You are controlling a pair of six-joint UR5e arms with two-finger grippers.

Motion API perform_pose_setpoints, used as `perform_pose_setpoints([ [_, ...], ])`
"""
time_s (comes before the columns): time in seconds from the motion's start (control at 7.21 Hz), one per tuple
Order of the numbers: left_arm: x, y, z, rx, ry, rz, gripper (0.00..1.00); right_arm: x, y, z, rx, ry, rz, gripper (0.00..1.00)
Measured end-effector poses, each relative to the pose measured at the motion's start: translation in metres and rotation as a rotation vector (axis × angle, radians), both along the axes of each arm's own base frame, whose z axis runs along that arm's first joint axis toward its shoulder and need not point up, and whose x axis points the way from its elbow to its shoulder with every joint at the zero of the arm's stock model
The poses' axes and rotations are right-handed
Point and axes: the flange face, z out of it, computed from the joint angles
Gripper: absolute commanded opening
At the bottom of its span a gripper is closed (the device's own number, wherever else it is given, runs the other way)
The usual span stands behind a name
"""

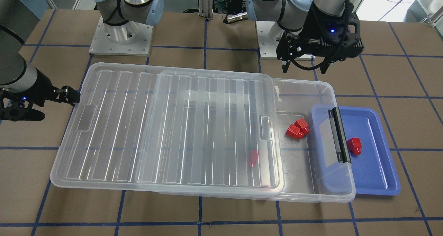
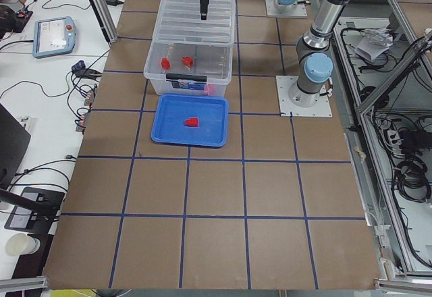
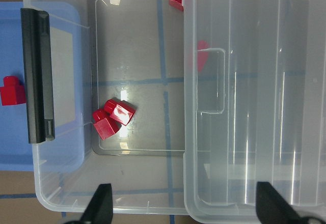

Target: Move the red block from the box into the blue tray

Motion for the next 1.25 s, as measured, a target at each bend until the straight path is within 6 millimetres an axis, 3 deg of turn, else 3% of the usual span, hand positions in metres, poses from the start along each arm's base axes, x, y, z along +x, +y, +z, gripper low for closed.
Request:
perform_pose_setpoints([
  [0.69, 0.007, 0.006, 0.0, -0.005, -0.004, 0.01, 1.0, 0.098, 0.001, -0.003, -0.029, 0.012, 0.037, 1.0],
  [1.25, 0.007, 0.001, 0.008, 0.028, -0.007, 0.008, 1.0, 0.159, 0.004, -0.002, -0.091, 0.023, 0.081, 1.0],
])
